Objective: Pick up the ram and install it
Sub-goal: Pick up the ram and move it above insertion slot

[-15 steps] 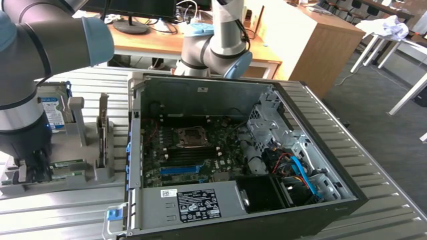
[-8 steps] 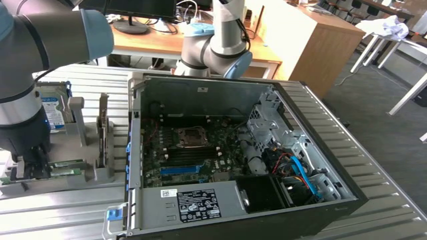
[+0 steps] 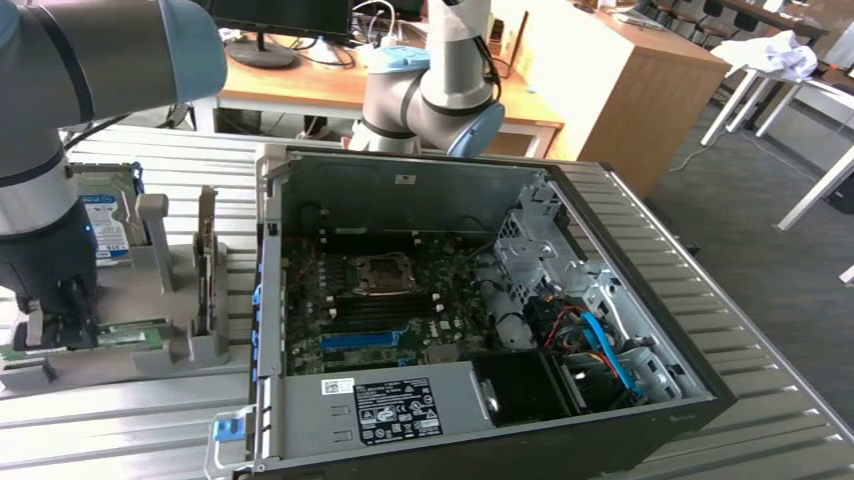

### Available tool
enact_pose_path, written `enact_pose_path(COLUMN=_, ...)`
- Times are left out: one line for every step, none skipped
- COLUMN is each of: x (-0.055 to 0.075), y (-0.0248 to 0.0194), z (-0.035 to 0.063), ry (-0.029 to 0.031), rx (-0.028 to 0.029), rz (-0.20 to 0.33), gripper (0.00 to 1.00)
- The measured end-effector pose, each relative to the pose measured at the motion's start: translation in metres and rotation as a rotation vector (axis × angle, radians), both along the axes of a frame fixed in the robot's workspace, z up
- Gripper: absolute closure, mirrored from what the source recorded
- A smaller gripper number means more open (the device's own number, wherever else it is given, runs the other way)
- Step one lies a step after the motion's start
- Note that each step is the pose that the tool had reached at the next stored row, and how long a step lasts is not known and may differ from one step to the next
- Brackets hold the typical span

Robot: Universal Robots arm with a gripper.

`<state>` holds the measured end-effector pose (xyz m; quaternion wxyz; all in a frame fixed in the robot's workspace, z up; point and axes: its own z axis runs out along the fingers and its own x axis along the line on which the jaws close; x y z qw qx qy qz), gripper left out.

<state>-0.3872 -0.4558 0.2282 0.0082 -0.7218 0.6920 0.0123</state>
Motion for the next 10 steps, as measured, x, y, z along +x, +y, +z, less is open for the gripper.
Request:
enact_pose_path(x=0.0, y=0.0, z=0.0017, ry=0.0, rx=0.0, rz=0.0, gripper=0.87)
enact_pose_path(x=0.0, y=0.0, z=0.0033, ry=0.0, rx=0.0, rz=0.0, gripper=0.87)
enact_pose_path(x=0.0, y=0.0, z=0.0047, ry=0.0, rx=0.0, rz=0.0, gripper=0.87)
enact_pose_path(x=0.0, y=0.0, z=0.0062, ry=0.0, rx=0.0, rz=0.0, gripper=0.87)
enact_pose_path(x=0.0, y=0.0, z=0.0074, ry=-0.0001, rx=0.0, rz=0.0, gripper=0.87)
enact_pose_path(x=0.0, y=0.0, z=0.0086, ry=0.0, rx=0.0, rz=0.0, gripper=0.87)
enact_pose_path(x=0.0, y=0.0, z=0.0096, ry=-0.0001, rx=0.0001, rz=0.0, gripper=0.87)
enact_pose_path(x=0.0, y=0.0, z=0.0106, ry=-0.0001, rx=0.0001, rz=0.0, gripper=0.87)
enact_pose_path(x=0.0, y=0.0, z=0.0116, ry=0.0, rx=0.0, rz=0.0, gripper=0.87)
enact_pose_path(x=0.0, y=0.0, z=0.0126, ry=-0.0001, rx=0.0001, rz=0.0, gripper=0.87)
